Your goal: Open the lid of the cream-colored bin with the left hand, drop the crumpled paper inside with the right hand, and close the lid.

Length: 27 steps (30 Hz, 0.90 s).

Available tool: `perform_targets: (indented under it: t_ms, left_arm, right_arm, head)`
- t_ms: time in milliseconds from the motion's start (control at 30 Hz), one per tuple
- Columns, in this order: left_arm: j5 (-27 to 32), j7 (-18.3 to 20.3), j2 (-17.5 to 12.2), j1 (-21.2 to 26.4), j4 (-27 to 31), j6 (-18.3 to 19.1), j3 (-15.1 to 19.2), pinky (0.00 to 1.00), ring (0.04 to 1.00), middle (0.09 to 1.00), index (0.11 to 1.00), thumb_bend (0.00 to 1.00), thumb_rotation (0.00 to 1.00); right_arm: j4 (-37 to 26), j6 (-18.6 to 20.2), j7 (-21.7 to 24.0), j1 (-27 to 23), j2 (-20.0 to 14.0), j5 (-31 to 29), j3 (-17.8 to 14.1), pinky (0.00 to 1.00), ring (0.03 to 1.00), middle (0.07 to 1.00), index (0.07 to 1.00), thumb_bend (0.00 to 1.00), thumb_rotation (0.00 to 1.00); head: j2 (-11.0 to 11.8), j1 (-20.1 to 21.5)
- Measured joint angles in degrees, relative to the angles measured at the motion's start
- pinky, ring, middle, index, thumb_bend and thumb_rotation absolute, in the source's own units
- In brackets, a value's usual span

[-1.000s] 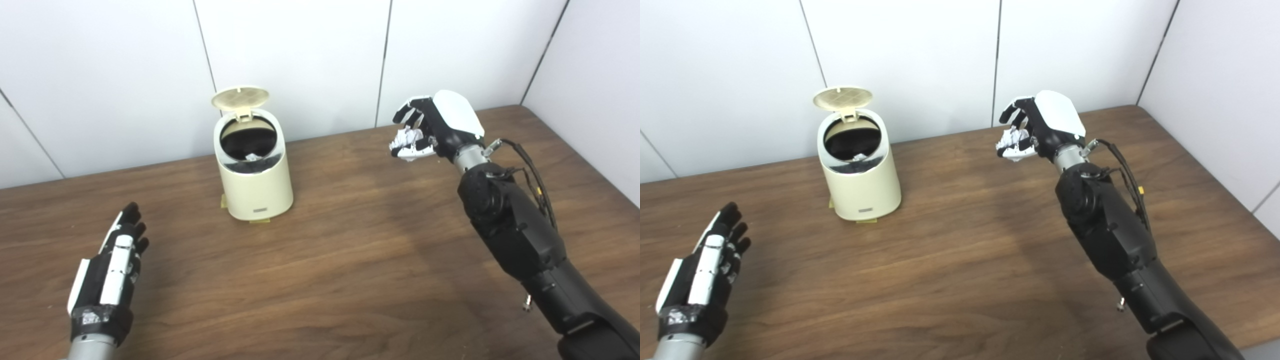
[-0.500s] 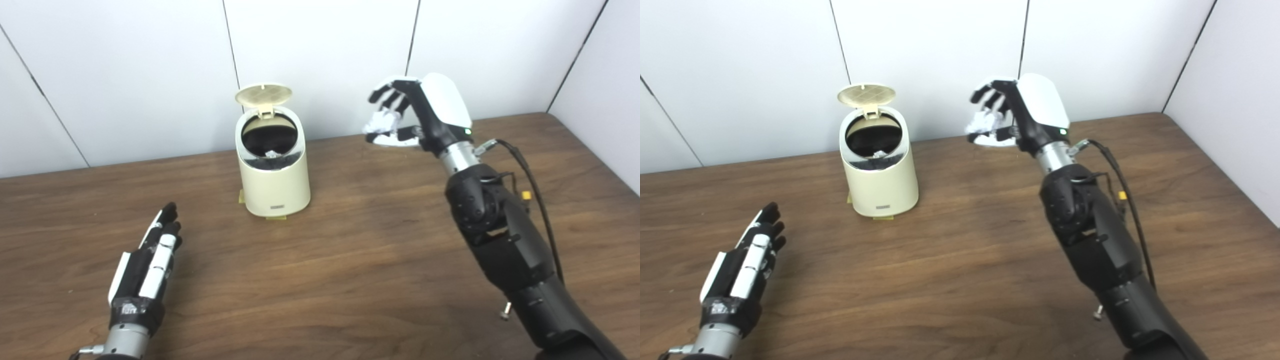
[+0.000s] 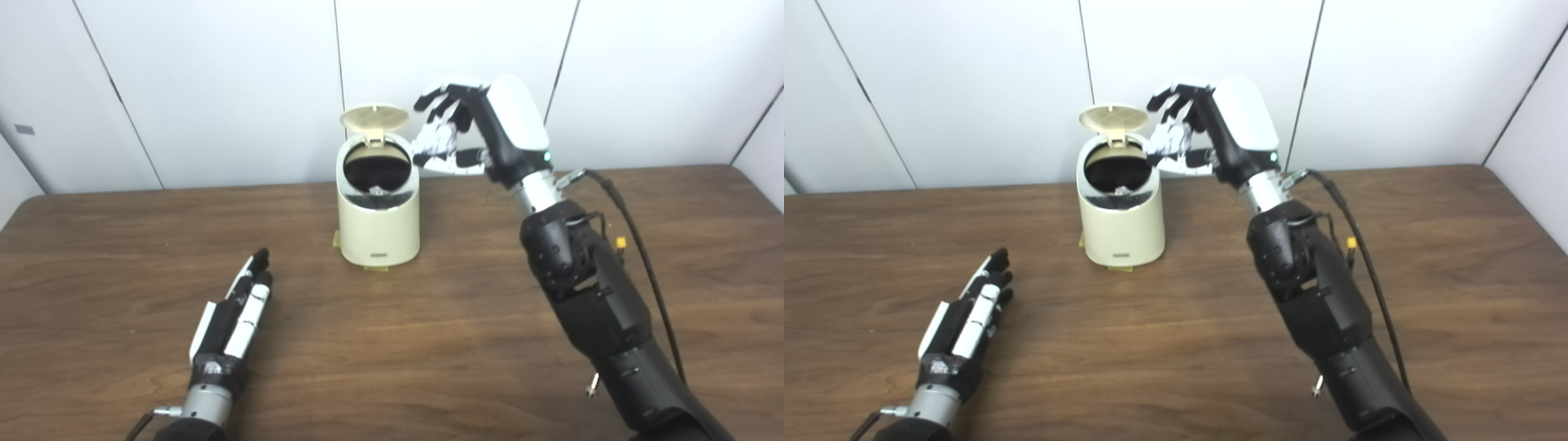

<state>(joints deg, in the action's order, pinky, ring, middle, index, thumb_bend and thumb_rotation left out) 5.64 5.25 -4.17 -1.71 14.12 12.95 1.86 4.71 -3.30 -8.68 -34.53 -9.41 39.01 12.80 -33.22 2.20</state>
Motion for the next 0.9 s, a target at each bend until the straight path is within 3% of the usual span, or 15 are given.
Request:
perform_targets:
  t_ms: [333, 900]
  left_arm:
    - [-1.65, -0.37, 0.40, -0.02, -1.71, -2.86, -0.94, 1.00, 1.000, 0.983, 1.000, 0.52, 0.76]
    - [-1.96, -1.13, 1.50, -0.08, -1.65, -2.85, -1.41, 1.00, 1.000, 0.981, 1.000, 0.55, 0.76]
  right_arm:
    - [7.78, -2.61, -1.93, -2.37, 4.33, -0.05, 1.29, 0.31, 0.355, 0.489, 0.576, 0.50, 0.00]
    - [18.28, -6.76, -7.17, -3.88, 4.69, 0.44, 2.20, 0.37, 0.373, 0.503, 0.567, 0.51, 0.00]
  head:
    - [0.09, -2.11]
    - [-1.05, -3.52]
